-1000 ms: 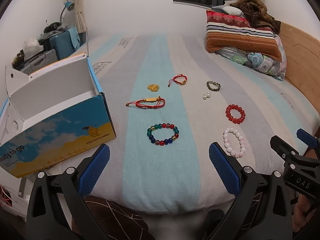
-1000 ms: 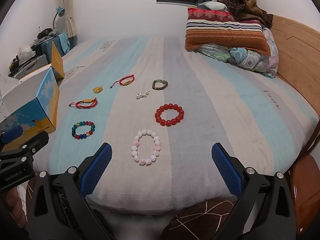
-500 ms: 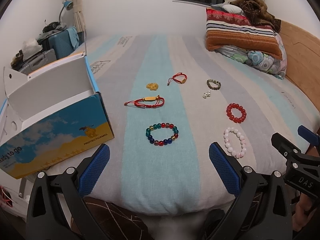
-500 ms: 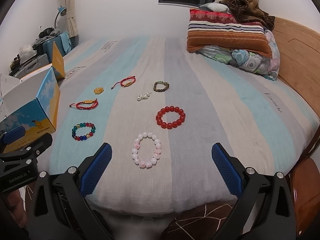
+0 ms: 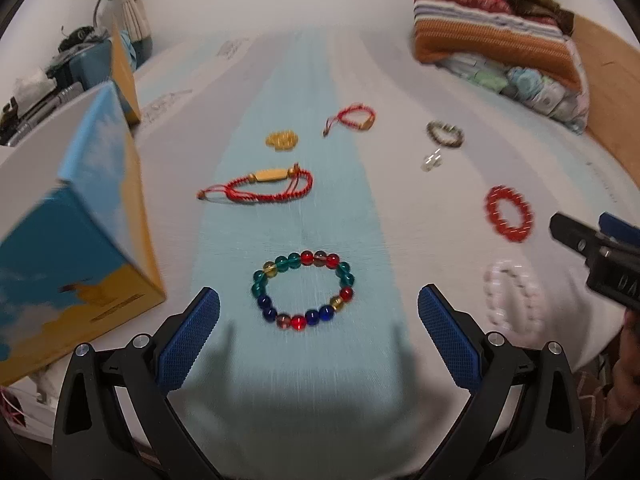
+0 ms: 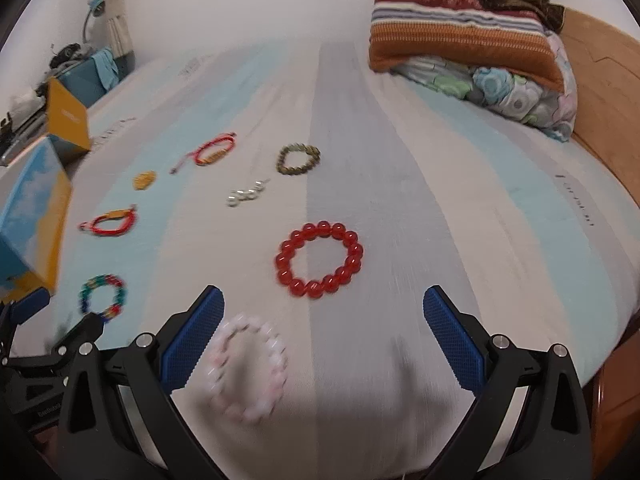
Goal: Organize jewelry
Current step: 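Grasp the multicolour bead bracelet with the left gripper while the right gripper grasps the red bead bracelet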
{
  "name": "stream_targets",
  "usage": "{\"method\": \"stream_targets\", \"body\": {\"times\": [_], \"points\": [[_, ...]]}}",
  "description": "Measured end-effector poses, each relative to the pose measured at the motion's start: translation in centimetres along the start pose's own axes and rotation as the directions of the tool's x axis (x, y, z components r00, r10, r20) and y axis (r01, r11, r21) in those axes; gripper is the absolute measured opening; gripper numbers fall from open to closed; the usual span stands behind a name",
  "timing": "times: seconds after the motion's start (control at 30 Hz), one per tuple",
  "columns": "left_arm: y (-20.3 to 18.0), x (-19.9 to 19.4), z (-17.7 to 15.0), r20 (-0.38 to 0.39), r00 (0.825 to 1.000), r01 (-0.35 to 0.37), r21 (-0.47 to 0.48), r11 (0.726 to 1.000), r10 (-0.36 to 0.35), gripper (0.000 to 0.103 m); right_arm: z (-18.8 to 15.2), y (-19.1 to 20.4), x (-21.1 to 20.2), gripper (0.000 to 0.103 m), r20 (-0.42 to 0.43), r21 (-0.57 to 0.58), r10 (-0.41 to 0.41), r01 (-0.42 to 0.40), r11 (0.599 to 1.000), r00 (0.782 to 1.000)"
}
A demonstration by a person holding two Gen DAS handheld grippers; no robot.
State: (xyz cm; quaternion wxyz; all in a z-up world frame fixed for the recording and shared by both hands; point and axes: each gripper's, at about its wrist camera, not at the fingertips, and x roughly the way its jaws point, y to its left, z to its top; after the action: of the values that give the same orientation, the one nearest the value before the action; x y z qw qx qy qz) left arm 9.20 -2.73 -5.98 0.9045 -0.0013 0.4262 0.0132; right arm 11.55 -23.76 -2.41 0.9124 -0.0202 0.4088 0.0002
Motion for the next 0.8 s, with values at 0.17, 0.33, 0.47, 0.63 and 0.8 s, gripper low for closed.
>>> {"method": "stream_targets", "body": {"times": [0.17,0.33,0.47,0.63,0.8], "points": [[0.4,3.5,-0.1,-0.037,0.999,-0.007,-0.021,1.000,0.006,0.097,0.6,-0.6,4.3,0.096,-0.051,-0.001,-0.011,0.011,1.000,0.999],[0.1,4.6,-0.2,-0.023,1.000,-0.015,0.000,1.000,0.015,0.097,0.7,-1.0,7.1,0.092,-0.090,0.009,-0.012,0.013,1.000,0.996],[0.1,4.7,-0.2,-0.028,1.000,-0.007,0.006,1.000,0.007,0.090,0.6,-0.9,7.9,0.084,-0.112,0.015,0.015,-0.013,1.000,0.994],[0.1,4.3,-0.2,-0.035,0.999,0.038,0.006,0.999,-0.037,0.069,0.3,-0.2,8.4,0.062,-0.141,0.009,0.036,-0.035,0.999,0.989],[0.1,4.2,0.0,-0.039,0.998,0.046,0.006,0.999,-0.046,0.050,0.3,-0.3,8.0,0.040,-0.142,0.019,0.048,-0.046,0.999,0.989]]}}
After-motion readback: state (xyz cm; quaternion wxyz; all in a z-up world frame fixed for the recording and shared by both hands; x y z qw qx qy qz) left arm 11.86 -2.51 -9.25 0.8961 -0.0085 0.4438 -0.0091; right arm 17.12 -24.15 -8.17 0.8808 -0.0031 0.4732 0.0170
